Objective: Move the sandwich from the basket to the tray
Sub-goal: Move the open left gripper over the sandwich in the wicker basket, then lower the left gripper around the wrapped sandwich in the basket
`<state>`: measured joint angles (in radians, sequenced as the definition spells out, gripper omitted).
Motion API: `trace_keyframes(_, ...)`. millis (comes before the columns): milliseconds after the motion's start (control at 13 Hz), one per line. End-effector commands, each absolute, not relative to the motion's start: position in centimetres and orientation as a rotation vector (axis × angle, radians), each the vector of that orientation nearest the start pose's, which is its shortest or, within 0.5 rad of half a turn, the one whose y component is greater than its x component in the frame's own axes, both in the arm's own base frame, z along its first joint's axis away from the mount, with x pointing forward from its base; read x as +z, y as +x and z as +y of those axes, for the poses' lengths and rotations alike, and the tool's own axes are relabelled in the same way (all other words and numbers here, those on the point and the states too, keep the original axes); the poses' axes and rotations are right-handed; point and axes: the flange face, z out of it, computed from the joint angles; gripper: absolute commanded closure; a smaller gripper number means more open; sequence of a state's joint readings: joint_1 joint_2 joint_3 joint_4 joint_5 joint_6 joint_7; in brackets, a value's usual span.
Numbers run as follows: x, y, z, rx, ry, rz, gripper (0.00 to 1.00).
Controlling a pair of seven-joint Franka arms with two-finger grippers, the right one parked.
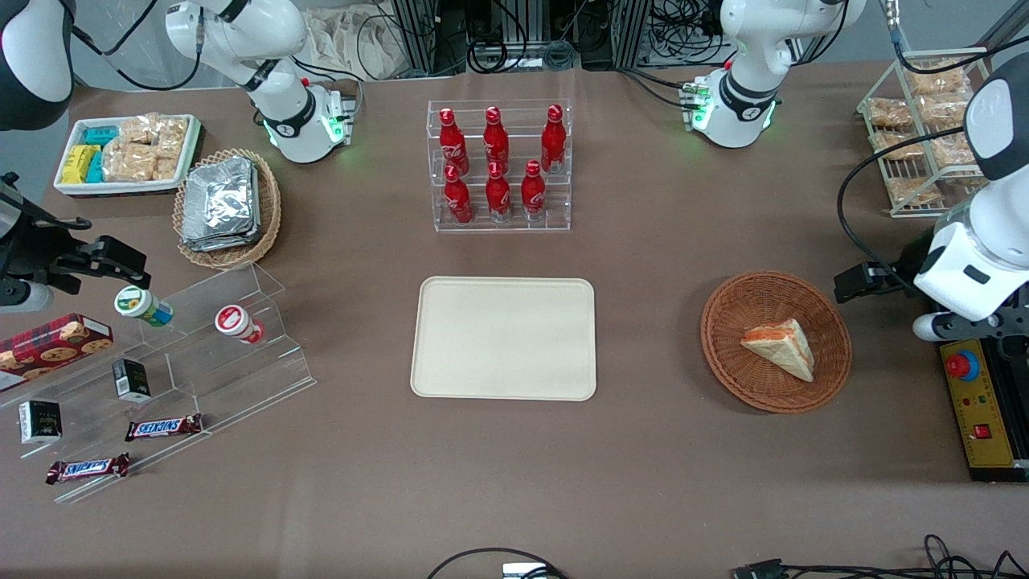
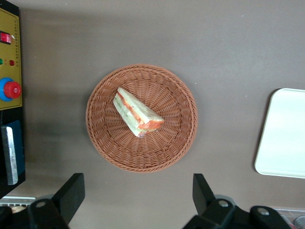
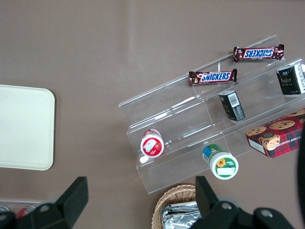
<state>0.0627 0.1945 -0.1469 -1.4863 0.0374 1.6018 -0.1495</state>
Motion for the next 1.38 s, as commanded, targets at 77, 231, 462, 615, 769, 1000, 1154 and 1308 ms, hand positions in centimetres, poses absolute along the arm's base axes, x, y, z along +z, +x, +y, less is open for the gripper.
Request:
trace_keyframes(77,53.4,60.9,-3.4,0.192,-3.074,-0.208,0.0)
trace_keyframes(231,52.2,60.6,-3.3,0.189,-3.068,-0.309,0.0)
trace_keyframes(462,47.6,60.1,-2.3,0.186,-3.006,-0.668,0.0)
trace_keyframes(615,45.2,59.3,-1.2,0.166,-2.963,-0.83,0.0)
trace_keyframes(769,42.6,58.6,-0.7,0.1,-2.956,-0.906,0.0)
trace_keyframes(1000,38.1,58.3,-0.8,0.049,-2.897,-1.097,0.0)
trace_keyframes(1154,35.3,58.3,-0.8,-0.005,-2.836,-1.315,0.0)
trace_keyframes(1308,32.7,59.1,-1.4,-0.013,-2.789,-1.428,0.0)
